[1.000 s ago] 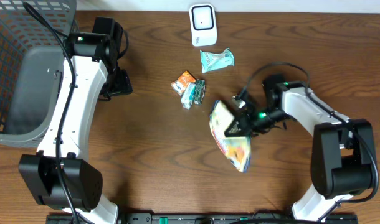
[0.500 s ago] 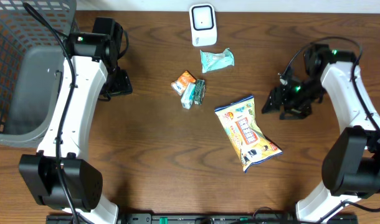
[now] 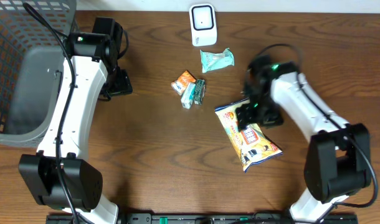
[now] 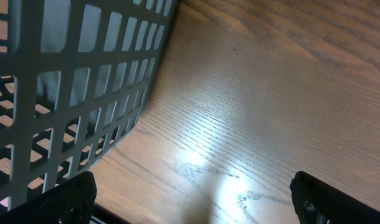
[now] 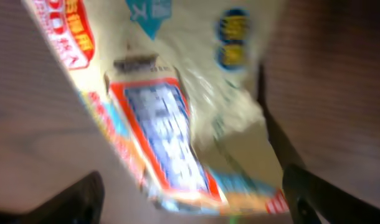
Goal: Scan the item barcode
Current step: 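Grasp the yellow pack with the right gripper and raise it to the scanner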
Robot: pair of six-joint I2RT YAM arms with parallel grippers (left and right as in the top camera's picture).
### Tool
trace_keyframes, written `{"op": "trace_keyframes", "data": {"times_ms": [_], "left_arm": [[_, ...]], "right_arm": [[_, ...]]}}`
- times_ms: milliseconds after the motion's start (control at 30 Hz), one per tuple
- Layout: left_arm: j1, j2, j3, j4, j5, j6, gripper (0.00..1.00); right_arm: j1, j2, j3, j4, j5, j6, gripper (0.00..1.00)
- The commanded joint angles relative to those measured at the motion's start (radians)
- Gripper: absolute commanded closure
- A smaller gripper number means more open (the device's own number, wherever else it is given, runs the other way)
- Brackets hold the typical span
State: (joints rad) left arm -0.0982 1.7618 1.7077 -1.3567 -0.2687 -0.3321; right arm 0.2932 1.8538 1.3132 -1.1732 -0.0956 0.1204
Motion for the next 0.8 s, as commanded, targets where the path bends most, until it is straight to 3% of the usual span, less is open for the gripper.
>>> {"op": "trace_keyframes", "data": {"times_ms": [0,100,167,200,233,267,400,600,767], "left_arm": [[0.003,-0.001,-0.004,-0.003,-0.020,0.013,0.02],[0.003,-0.001,-0.004,-0.003,-0.020,0.013,0.02],[0.003,-0.002,-0.004,-0.004,-0.020,0.013,0.02],[0.003,-0.002,-0.004,-0.003,-0.021,0.013,0.02],[0.003,-0.001,-0.004,-0.004,-0.021,0.013,0.02],[0.003,-0.001,-0.004,-0.003,-0.020,0.013,0.02],[0.003,-0.001,-0.004,-0.003,-0.020,0.013,0.02],[0.003,-0.001,-0.004,-0.003,-0.020,0.013,0.02],[0.003,-0.001,-0.004,-0.003,-0.020,0.013,0.02]], "right_arm": [[0.035,-0.003,-0.093,0.093,0.071,0.052,0.16],[0.050,-0.003,-0.158,0.172,0.067,0.078,0.33],[0.053,-0.003,-0.183,0.202,0.065,0.096,0.60],[0.054,-0.003,-0.188,0.206,0.061,0.104,0.81],[0.054,-0.003,-0.188,0.206,0.059,0.118,0.94],[0.053,-0.003,-0.185,0.206,0.058,0.133,0.99],[0.053,-0.003,-0.117,0.195,0.006,0.133,0.99],[0.043,-0.003,0.192,0.139,0.014,0.118,0.99],[0.040,-0.003,0.336,0.332,0.014,0.118,0.99]]}}
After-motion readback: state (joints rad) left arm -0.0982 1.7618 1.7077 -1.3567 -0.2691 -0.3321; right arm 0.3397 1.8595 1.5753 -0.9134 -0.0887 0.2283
